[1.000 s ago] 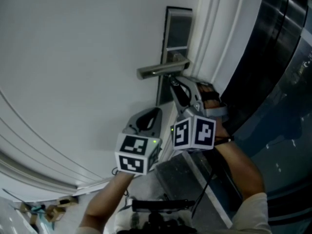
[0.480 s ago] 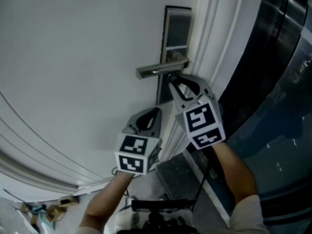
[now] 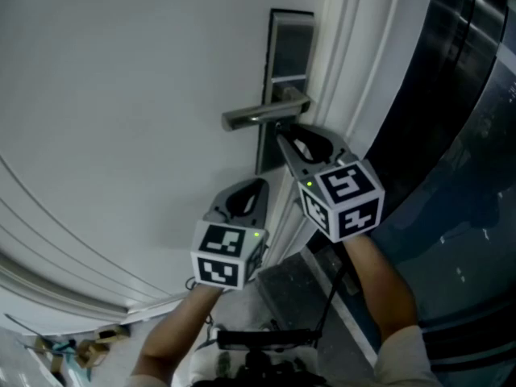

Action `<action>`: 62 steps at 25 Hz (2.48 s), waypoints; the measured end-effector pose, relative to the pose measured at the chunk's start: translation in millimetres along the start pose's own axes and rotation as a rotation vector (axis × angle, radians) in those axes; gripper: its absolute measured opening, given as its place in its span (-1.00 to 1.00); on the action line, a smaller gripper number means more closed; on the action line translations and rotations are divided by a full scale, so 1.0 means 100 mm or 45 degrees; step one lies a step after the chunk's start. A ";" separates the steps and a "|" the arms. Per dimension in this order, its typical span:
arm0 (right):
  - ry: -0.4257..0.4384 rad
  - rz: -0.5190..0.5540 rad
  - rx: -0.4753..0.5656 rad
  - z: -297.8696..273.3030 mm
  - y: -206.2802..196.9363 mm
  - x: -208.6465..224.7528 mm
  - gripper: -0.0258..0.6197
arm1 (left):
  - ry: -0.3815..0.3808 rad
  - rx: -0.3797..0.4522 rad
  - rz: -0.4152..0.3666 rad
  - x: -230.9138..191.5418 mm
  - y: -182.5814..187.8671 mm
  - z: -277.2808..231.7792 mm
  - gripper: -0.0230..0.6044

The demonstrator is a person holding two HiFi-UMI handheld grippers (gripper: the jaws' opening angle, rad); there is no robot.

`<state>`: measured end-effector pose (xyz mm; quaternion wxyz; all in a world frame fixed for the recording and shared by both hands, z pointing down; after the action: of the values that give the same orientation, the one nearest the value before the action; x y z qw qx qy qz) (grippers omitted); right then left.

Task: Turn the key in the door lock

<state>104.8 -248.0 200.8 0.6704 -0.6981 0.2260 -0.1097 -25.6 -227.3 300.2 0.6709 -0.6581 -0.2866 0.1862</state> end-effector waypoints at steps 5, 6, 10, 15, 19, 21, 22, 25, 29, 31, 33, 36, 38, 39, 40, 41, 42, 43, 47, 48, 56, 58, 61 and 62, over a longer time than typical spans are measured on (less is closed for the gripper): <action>0.128 -0.434 0.056 0.01 -0.03 0.13 -0.83 | 0.000 -0.005 0.001 0.01 -0.01 0.00 -0.86; 0.129 -0.456 0.065 0.01 -0.04 0.13 -0.83 | 0.002 -0.005 0.001 0.00 -0.01 0.01 -0.86; 0.170 -0.633 0.097 0.00 -0.08 0.17 -0.83 | 0.010 -0.008 0.000 -0.01 -0.02 0.02 -0.86; 0.243 -0.928 0.154 -0.01 -0.16 0.23 -0.82 | 0.014 -0.007 -0.001 -0.01 -0.02 0.04 -0.86; 0.292 -1.115 0.196 -0.02 -0.21 0.25 -0.81 | 0.019 -0.008 -0.002 -0.02 -0.02 0.05 -0.86; 0.309 -1.204 0.201 -0.02 -0.25 0.28 -0.80 | 0.021 -0.006 0.001 -0.02 -0.02 0.06 -0.86; 0.318 -1.257 0.205 -0.02 -0.27 0.30 -0.80 | 0.020 -0.006 0.002 -0.01 -0.02 0.06 -0.86; 0.363 -1.422 0.232 -0.03 -0.33 0.32 -0.78 | 0.016 -0.004 0.002 0.01 -0.02 0.07 -0.86; 0.424 -1.590 0.265 -0.04 -0.38 0.32 -0.77 | 0.013 -0.002 -0.001 0.02 -0.02 0.06 -0.86; 0.456 -1.691 0.283 -0.05 -0.41 0.31 -0.77 | 0.011 -0.003 -0.003 0.02 -0.02 0.07 -0.86; 0.494 -1.791 0.300 -0.06 -0.44 0.29 -0.76 | 0.012 -0.005 -0.003 0.01 -0.03 0.07 -0.86; 0.516 -1.855 0.310 -0.07 -0.46 0.29 -0.75 | 0.012 -0.004 -0.001 0.00 -0.03 0.07 -0.86; 0.498 -1.798 0.302 -0.06 -0.44 0.30 -0.75 | 0.012 -0.003 0.000 0.00 -0.03 0.06 -0.86; 0.485 -1.753 0.294 -0.06 -0.43 0.30 -0.75 | 0.012 -0.003 -0.001 0.00 -0.03 0.06 -0.86; 0.471 -1.700 0.286 -0.06 -0.42 0.31 -0.75 | 0.012 -0.004 -0.002 0.00 -0.02 0.05 -0.86; 0.456 -1.640 0.277 -0.05 -0.40 0.31 -0.75 | 0.011 -0.005 -0.002 -0.01 -0.02 0.03 -0.86; 0.441 -1.576 0.270 -0.04 -0.38 0.31 -0.74 | 0.011 -0.005 -0.001 -0.01 -0.02 0.03 -0.86; 0.427 -1.513 0.266 -0.02 -0.37 0.30 -0.73 | 0.011 -0.005 -0.001 -0.01 -0.02 0.02 -0.86; 0.414 -1.300 0.260 0.07 -0.29 0.28 -0.62 | 0.007 -0.002 -0.003 0.00 -0.02 0.03 -0.86; 0.410 -1.238 0.254 0.09 -0.27 0.27 -0.62 | 0.006 -0.002 -0.003 0.01 -0.02 0.03 -0.86; 0.224 -0.614 0.164 0.23 -0.12 0.15 -0.58 | 0.005 0.001 -0.003 0.03 -0.01 0.05 -0.86; 0.180 -0.462 0.157 0.25 -0.09 0.12 -0.55 | 0.008 0.002 -0.003 0.03 -0.01 0.06 -0.86; 0.110 -0.188 0.134 0.27 -0.06 0.04 -0.53 | 0.010 0.004 -0.003 0.02 0.00 0.06 -0.86; 0.088 -0.094 0.127 0.27 -0.04 0.01 -0.52 | 0.010 0.004 -0.003 0.02 0.00 0.07 -0.86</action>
<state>118.9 -224.4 203.0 0.6916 -0.6677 0.2172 -0.1695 -28.0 -220.5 300.1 0.6733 -0.6574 -0.2845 0.1832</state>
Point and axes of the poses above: the fingertips, and each gripper's own axes: z backward along the fingers, x to its right, y out of its top, the point moved 9 cm from there along z, backward along the fingers, and after that the axes turned 11 degrees about -z, right-handed, at the moved point
